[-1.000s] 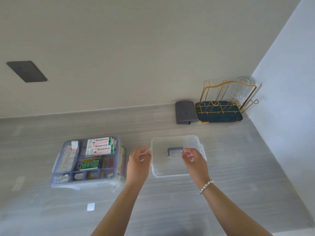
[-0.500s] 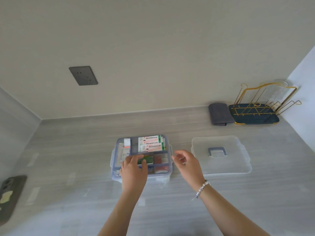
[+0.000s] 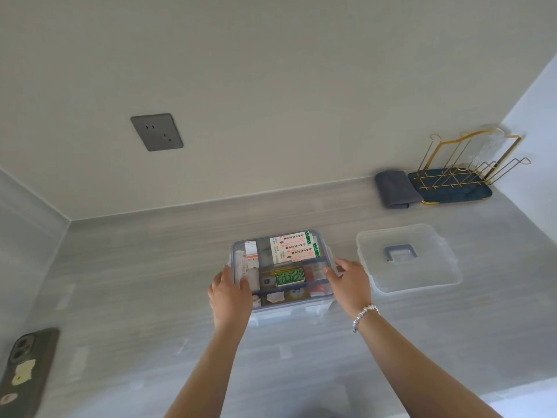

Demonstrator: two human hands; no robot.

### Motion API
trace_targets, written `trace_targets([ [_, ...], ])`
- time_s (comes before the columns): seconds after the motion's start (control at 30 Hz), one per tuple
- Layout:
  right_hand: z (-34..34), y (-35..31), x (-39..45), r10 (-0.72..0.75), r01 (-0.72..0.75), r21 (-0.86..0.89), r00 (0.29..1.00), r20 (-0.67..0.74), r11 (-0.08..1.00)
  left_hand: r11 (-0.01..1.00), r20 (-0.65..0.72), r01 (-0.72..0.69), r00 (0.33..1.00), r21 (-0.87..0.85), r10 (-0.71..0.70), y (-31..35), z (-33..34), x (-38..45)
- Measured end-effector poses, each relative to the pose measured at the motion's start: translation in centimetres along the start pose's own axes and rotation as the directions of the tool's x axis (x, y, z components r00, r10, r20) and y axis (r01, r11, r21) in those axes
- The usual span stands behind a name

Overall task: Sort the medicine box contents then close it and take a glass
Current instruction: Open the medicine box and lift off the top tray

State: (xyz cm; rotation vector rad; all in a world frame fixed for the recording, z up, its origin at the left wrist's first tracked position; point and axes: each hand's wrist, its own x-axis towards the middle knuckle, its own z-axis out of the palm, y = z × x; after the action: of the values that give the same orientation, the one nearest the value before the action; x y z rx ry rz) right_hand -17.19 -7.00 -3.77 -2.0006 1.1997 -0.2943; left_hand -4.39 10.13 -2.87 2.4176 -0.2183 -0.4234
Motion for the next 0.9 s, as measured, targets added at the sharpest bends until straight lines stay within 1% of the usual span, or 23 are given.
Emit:
trace_targets([
  [0.07,0.1,-0.1,-0.1,0.015,-0.015,-0.001,1.0,-0.024,1.0,0.999,-0.015,0.0,1.0,-0.041,-0.001,-0.3,-0.3,0.4],
  [0.13,0.2,-0.1,-0.2,0.0,-0.002,-0.045,0.999,-0.053,0.999,0.997,-0.039,0.002,0.999,-0.084,-0.005,-0.6,-0.6,0.8],
  [0.23,0.4,0.0,-0.2,-0.017,0.01,-0.048,0.991,-0.13,0.999,0.983,-0.079,0.028,0.996,-0.179,-0.042,-0.9,-0.8,1.2],
  [0.33,0.7,-0.3,0.0,0.004,-0.011,-0.04,0.985,-0.174,0.999,0.964,-0.11,0.047,0.991,-0.26,-0.078,-1.0,-0.6,1.2],
  [0.47,1.0,-0.8,-0.1,0.016,-0.024,-0.029,0.973,-0.231,0.999,0.955,-0.161,0.038,0.983,-0.294,-0.089,-1.0,-0.4,0.9],
  [0.57,1.3,-0.8,-0.1,0.02,-0.027,-0.026,0.97,-0.244,0.999,0.953,-0.175,0.043,0.98,-0.3,-0.1,-0.8,-0.4,0.9],
  [0.67,1.2,-0.8,0.1,0.048,-0.042,0.032,0.974,-0.22,0.999,0.95,-0.147,0.1,0.978,-0.296,-0.149,-0.6,-0.6,1.3],
  [0.77,1.1,-0.7,0.2,0.047,-0.022,0.12,0.978,-0.205,0.993,0.942,-0.144,0.144,0.97,-0.304,-0.195,-0.3,-0.7,1.6],
  [0.9,1.1,-0.6,-0.1,0.06,-0.014,0.205,0.974,-0.217,0.979,0.936,-0.178,0.152,0.96,-0.319,-0.216,0.0,-0.9,1.2],
])
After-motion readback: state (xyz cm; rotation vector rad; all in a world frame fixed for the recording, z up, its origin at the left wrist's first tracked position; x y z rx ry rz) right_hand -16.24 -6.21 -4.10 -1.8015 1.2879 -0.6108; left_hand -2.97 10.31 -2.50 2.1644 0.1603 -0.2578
